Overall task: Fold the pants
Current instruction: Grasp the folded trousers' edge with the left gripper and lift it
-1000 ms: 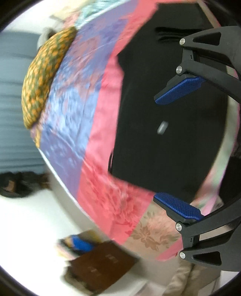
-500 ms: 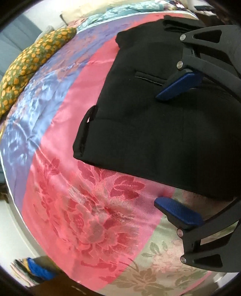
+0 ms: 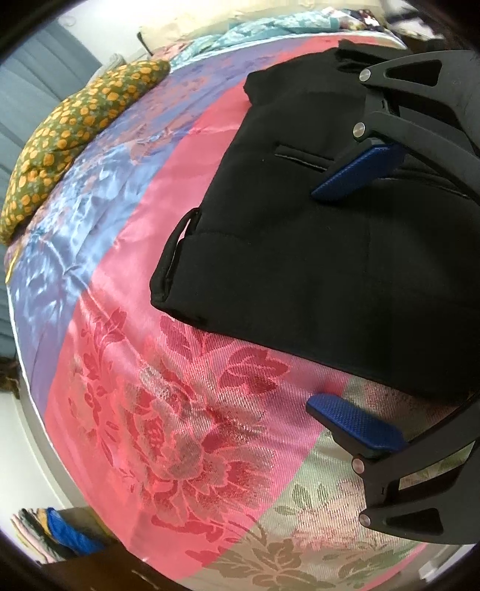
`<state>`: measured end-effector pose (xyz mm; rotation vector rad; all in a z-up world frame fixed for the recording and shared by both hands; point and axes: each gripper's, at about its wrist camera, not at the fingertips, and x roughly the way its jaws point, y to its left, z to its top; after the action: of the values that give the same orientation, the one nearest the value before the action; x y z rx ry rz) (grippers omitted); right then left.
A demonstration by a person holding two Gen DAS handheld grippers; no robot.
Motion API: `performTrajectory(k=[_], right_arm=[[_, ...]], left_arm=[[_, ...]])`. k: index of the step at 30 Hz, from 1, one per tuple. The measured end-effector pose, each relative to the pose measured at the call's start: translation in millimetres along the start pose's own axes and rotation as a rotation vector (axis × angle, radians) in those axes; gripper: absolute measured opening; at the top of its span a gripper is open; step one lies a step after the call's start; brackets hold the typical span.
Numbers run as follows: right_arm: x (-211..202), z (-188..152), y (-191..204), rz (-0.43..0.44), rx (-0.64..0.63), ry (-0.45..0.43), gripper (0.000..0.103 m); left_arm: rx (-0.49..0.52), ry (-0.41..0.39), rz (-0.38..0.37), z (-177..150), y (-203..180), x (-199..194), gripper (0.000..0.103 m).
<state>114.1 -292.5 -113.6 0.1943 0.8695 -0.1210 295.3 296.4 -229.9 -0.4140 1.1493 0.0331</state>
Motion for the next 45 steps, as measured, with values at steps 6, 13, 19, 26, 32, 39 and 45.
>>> performTrajectory(k=[6, 13, 19, 26, 32, 39, 45], right_arm=[[-70, 113, 92, 0.324, -0.22, -0.146, 0.103], [-60, 35, 86, 0.218, -0.353, -0.173, 0.103], [-22, -73, -3, 0.018, -0.03, 0.016, 0.103], [-38, -64, -31, 0.017, 0.043, -0.099, 0.103], [-35, -61, -31, 0.08, 0.078, -0.111, 0.103], [-38, -62, -49, 0.127, 0.155, -0.142, 0.103], [-47, -66, -73, 0.127, 0.259, -0.18, 0.103]], left_arm=[[-0.005, 0.034, 0.015, 3, -2, 2, 0.103], [-0.029, 0.089, 0.006, 8, -2, 6, 0.103], [-0.017, 0.114, -0.02, 7, -8, 0, 0.071], [-0.1, 0.052, 0.024, 6, -33, -45, 0.019], [-0.15, -0.02, -0.23, 2, -97, -124, 0.016], [-0.011, 0.023, -0.439, -28, -254, -149, 0.016], [0.149, 0.113, -0.454, -84, -381, -82, 0.023]])
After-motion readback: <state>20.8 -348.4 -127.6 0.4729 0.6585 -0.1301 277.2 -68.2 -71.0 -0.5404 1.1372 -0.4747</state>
